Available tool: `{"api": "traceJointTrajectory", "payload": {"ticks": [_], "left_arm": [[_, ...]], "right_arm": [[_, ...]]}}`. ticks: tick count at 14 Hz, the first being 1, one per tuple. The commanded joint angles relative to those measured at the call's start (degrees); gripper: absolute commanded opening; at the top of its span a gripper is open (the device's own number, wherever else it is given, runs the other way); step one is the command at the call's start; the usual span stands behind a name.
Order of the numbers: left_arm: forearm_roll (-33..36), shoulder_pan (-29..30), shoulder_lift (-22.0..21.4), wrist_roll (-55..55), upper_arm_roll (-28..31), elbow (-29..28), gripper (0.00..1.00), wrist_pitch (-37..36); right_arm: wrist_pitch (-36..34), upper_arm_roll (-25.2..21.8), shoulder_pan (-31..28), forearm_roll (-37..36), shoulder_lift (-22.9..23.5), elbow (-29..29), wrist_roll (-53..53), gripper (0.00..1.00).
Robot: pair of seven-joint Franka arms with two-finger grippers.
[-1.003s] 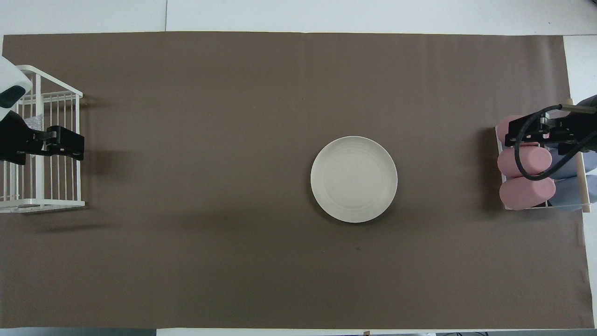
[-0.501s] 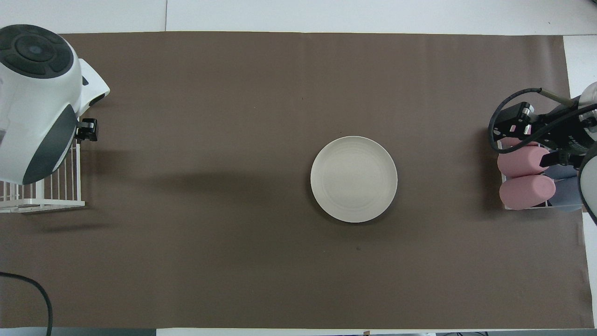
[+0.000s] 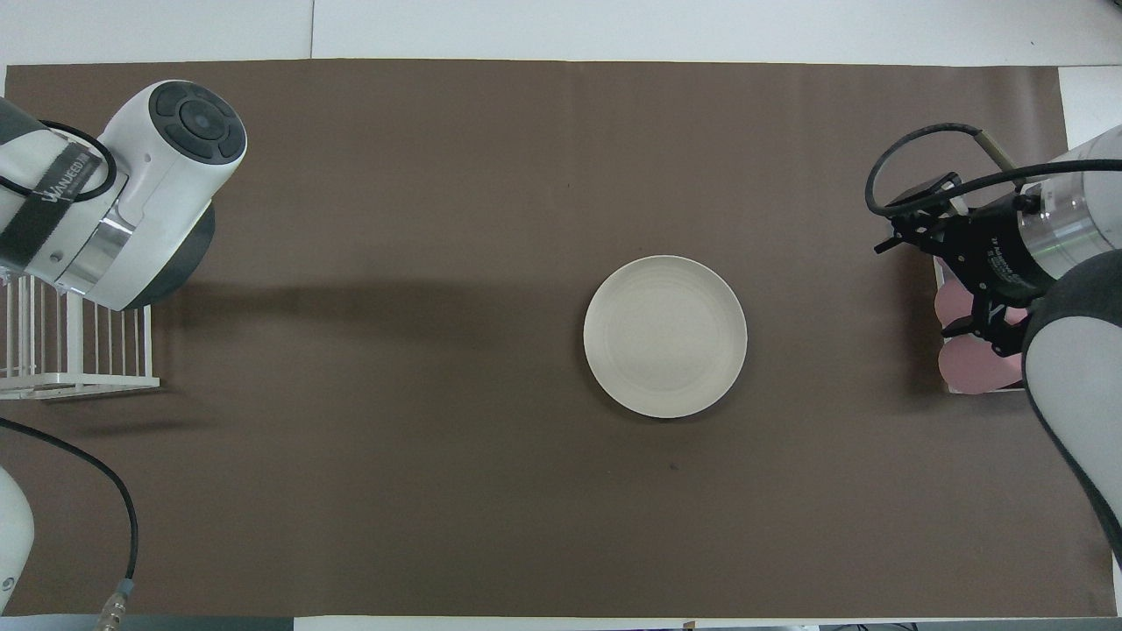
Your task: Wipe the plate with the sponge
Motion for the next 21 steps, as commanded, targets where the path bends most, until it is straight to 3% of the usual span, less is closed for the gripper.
{"api": "traceJointTrajectory", "payload": {"ticks": [1, 4, 5, 7, 9, 10, 14, 18, 21], "left_arm": [[1.5, 1.5, 0.3, -1.9, -0.1, -0.1, 1.00, -0.2], [1.5, 2.1, 0.3, -1.9, 0.0, 0.0, 1.00, -0.3], [1.5, 2.0, 0.3, -1.9, 0.0, 0.0, 0.91, -0.4], [1.5, 2.0, 0.3, -2.0, 0.0, -0.1, 0.64, -0.7], [1.5, 2.1, 0.2, -2.6, 0.0, -0.3, 0.16, -0.9], [1.5, 2.1, 0.1, -2.6, 0.0, -0.5, 0.00, -0.9], [1.4, 2.6, 0.1, -3.4, 0.0, -0.4, 0.00, -0.4], [-0.1, 2.5, -0.3, -2.3, -0.2, 3.0, 0.00, -0.7], [-16.2, 2.5, -0.5, -1.0, -0.1, 13.1, 0.00, -4.2]], "right_arm": [[-0.2, 0.1, 0.6, 1.4, -1.4, -1.4, 3.5, 1.00], [1.6, 0.1, 0.9, 4.2, -1.4, -1.6, 9.6, 1.00], [3.9, 0.2, 1.5, 4.2, -1.3, -1.7, 14.0, 1.00], [5.6, 0.2, 2.3, 4.6, -1.1, -1.7, 20.0, 1.00], [6.9, 0.2, 4.2, 5.1, -0.4, -1.6, 22.4, 1.00], [7.0, 0.5, 4.6, 5.1, 0.1, -1.6, 24.0, 1.00], [8.4, 0.8, 8.1, 5.4, 1.5, -1.5, 27.6, 1.00], [11.1, 0.8, 13.6, 5.2, 7.6, 5.0, 41.1, 1.00], [10.7, 0.8, 16.8, 4.8, 12.5, 11.6, 48.4, 0.99]]}}
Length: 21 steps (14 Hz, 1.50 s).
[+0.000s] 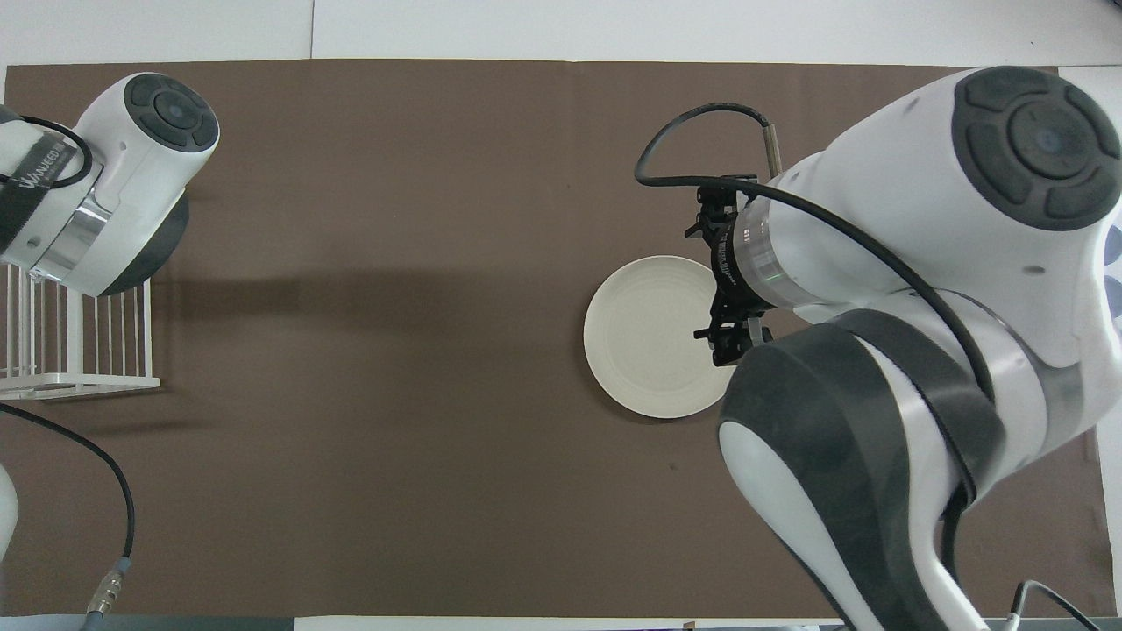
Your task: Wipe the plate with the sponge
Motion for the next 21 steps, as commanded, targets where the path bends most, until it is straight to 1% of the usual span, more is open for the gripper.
{"api": "traceJointTrajectory", "payload": {"ticks": [1, 2, 4, 5, 6, 7, 8, 10, 11, 12, 14, 16, 17, 19, 20, 21], "left_arm": [[-13.4, 0.3, -0.2, 2.2, -0.3, 9.6, 0.00, -6.3], [-18.4, 0.1, -0.2, 2.5, -0.4, 11.9, 0.00, -7.6], [-31.8, 0.4, -0.6, 2.4, 0.1, 13.0, 0.00, -8.3], [-38.8, 1.0, -1.9, 2.4, 0.4, 13.6, 0.00, -8.3], [-46.2, 3.0, -2.3, 2.4, 0.4, 13.6, 0.00, -8.3], [-52.1, 4.3, -2.3, 2.6, 0.1, 13.6, 0.00, -8.3], [-57.5, 4.8, -2.4, 3.5, 0.0, 13.5, 0.00, -8.3], [-70.1, 5.6, -4.0, 6.6, 0.5, 12.6, 0.00, -8.2], [-75.4, 6.8, -4.7, 7.7, 0.4, 10.3, 0.00, -7.7], [-81.2, 7.1, -6.9, 9.0, 0.4, 6.5, 0.00, -6.6], [-91.1, 7.2, -11.4, 14.2, 0.4, -3.3, 0.00, -2.0], [-102.1, 7.2, -15.5, 21.7, 0.4, -13.5, 0.00, 2.5], [-105.4, 6.9, -16.0, 24.3, 0.4, -15.9, 0.00, 2.9], [-112.2, 6.0, -15.7, 26.7, 0.1, -17.1, 0.00, 3.0], [-115.8, 4.7, -15.8, 28.4, 0.1, -18.2, 0.00, 3.6], [-119.3, 3.1, -15.8, 30.2, 0.0, -19.5, 0.00, 5.7]], "right_arm": [[-0.4, 0.0, 1.8, 0.3, 5.9, 8.1, 7.1, 0.99], [-0.3, 0.0, 1.9, 0.3, 6.9, 9.7, 8.9, 0.99], [-0.1, 0.0, 3.2, -0.4, 7.2, 10.1, 9.1, 0.99], [-0.1, 0.0, 3.6, -0.5, 7.1, 10.1, 9.1, 0.99], [0.1, 0.0, 3.8, -0.6, 7.1, 9.9, 9.1, 1.00], [0.1, 0.0, 3.9, -0.7, 7.1, 9.8, 9.1, 1.00], [0.2, 0.1, 4.1, -0.7, 7.1, 9.8, 9.1, 1.00], [1.1, 0.1, 5.5, -0.4, 6.9, 8.9, 9.2, 1.00], [0.9, 0.0, 5.5, -0.4, 6.8, 8.6, 9.2, 1.00], [0.6, 0.1, 5.7, -0.3, 6.7, 8.4, 9.3, 1.00], [0.8, 0.0, 7.1, -0.1, 6.0, 6.9, 9.8, 1.00], [1.4, 0.0, 7.4, -0.3, 5.5, 5.6, 10.1, 1.00], [1.4, 0.0, 7.4, -0.3, 5.4, 5.5, 10.1, 1.00], [1.6, 0.0, 7.5, -0.3, 5.3, 5.4, 10.0, 1.00], [1.6, 0.1, 7.6, -0.4, 5.3, 5.3, 10.0, 1.00], [2.0, 0.1, 7.9, -0.4, 5.2, 5.1, 10.0, 1.00]]}}
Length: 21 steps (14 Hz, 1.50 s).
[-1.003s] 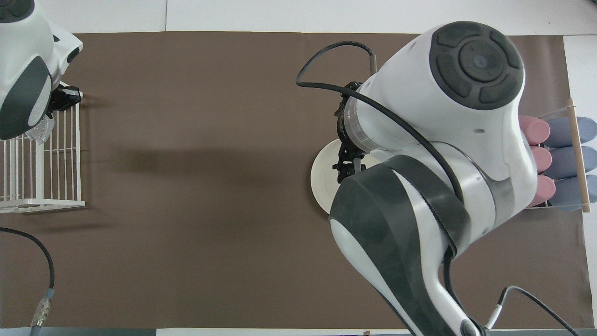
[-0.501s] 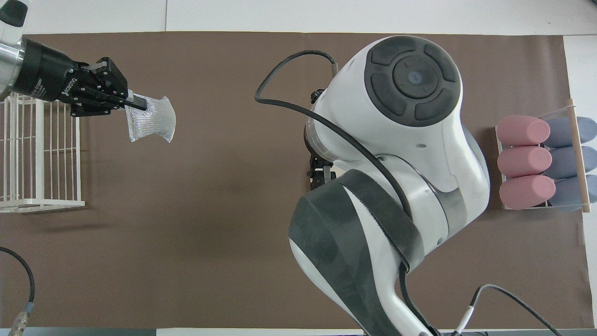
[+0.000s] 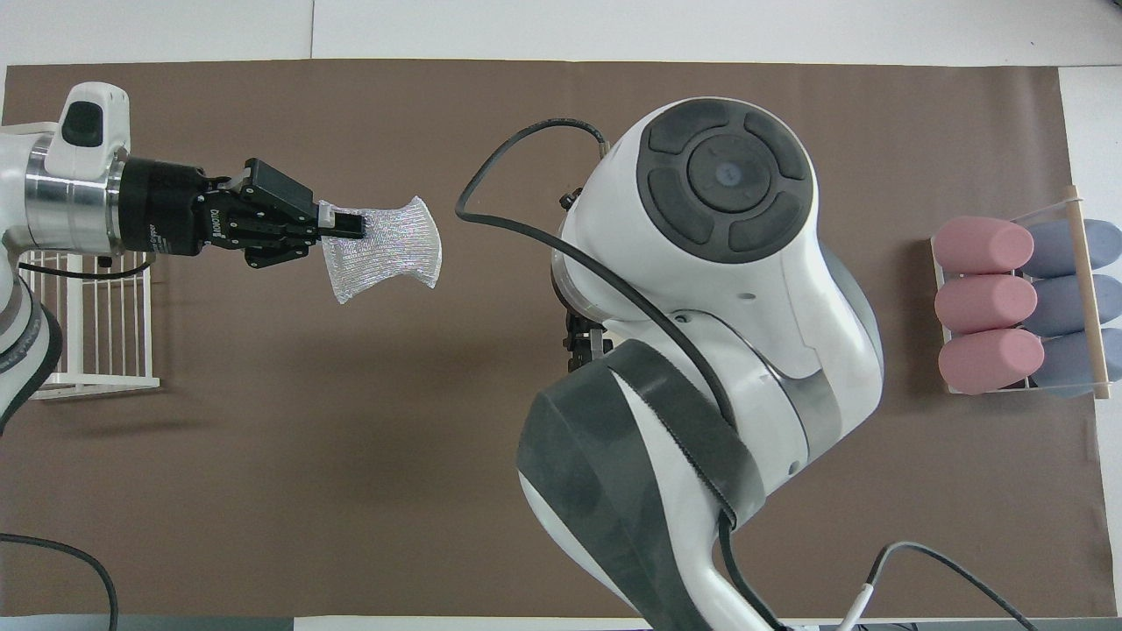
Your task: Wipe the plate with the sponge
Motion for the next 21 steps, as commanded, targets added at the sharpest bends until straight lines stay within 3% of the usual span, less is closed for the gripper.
{"api": "traceJointTrajectory", "payload": {"ticks": [1, 3, 8, 12, 15, 18, 20, 21], "left_arm": [[-8.1, -4.6, -2.4, 4.4, 0.0, -5.6, 0.00, 6.6], [-11.8, -7.3, -2.4, 7.5, 0.0, -7.7, 0.00, 9.0], [-12.3, -9.3, -2.4, 7.6, -0.2, -8.7, 0.00, 8.8], [-12.2, -9.4, -2.5, 7.6, -0.2, -9.2, 0.00, 7.9], [-12.1, -9.4, -2.6, 7.7, -0.2, -9.3, 0.00, 7.5], [-12.0, -9.3, -2.6, 7.7, -0.1, -9.4, 0.00, 6.2], [-11.9, -9.3, -2.6, 7.7, -0.1, -9.4, 0.00, 6.0], [-11.8, -9.3, -2.6, 7.6, -0.1, -9.5, 0.00, 5.9]], "right_arm": [[2.7, 0.1, 0.6, -0.3, -1.4, -2.5, 1.2, 1.00], [3.3, 0.1, 0.7, -0.2, -1.8, -3.3, 1.0, 1.00], [7.0, 0.1, 1.3, 0.1, -2.7, -5.7, 0.1, 1.00], [17.4, 0.1, 3.3, 0.2, -4.7, -12.0, -0.8, 1.00], [22.7, 0.1, 3.2, 0.2, -4.7, -13.0, -1.0, 1.00], [23.5, 0.1, 3.6, -0.1, -5.6, -15.4, -1.2, 0.97], [23.5, 0.1, 3.4, -0.1, -5.6, -15.5, -2.9, 0.20], [23.7, 0.1, 3.4, -0.1, -5.6, -15.5, -2.9, 0.00]]}}
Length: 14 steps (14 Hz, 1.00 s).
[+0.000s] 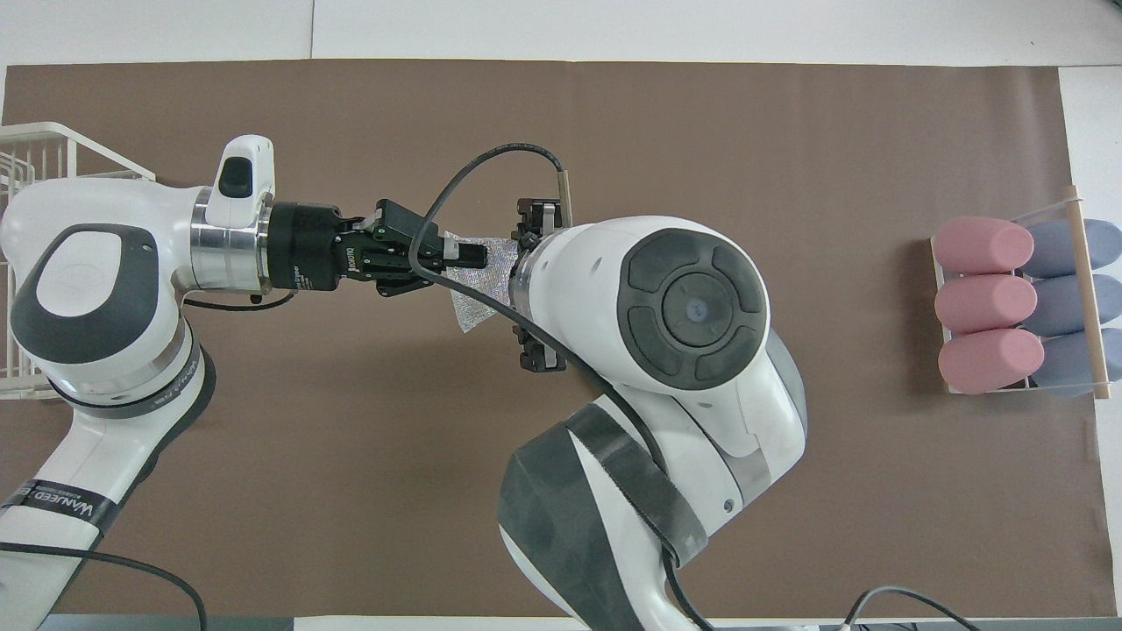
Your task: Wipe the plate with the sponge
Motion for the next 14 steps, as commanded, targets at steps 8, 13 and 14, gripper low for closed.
{"api": "traceJointTrajectory", "payload": {"ticks": [8, 13, 14], "left_arm": [[0.6, -0.8, -2.5, 1.3, 0.7, -2.7, 0.00, -1.4], [1.4, -2.1, -2.5, 1.1, 0.7, -2.5, 1.00, -1.2], [1.5, -2.1, -2.5, 1.1, 0.7, -2.4, 1.00, -1.2]], "right_arm": [[2.6, 0.1, -0.2, 0.5, -1.7, -2.5, -0.9, 0.00], [1.2, 0.0, -0.4, 0.5, -1.9, -2.7, -0.9, 0.00], [0.8, 0.0, -0.5, 0.5, -2.2, -3.5, -0.9, 0.00]]}}
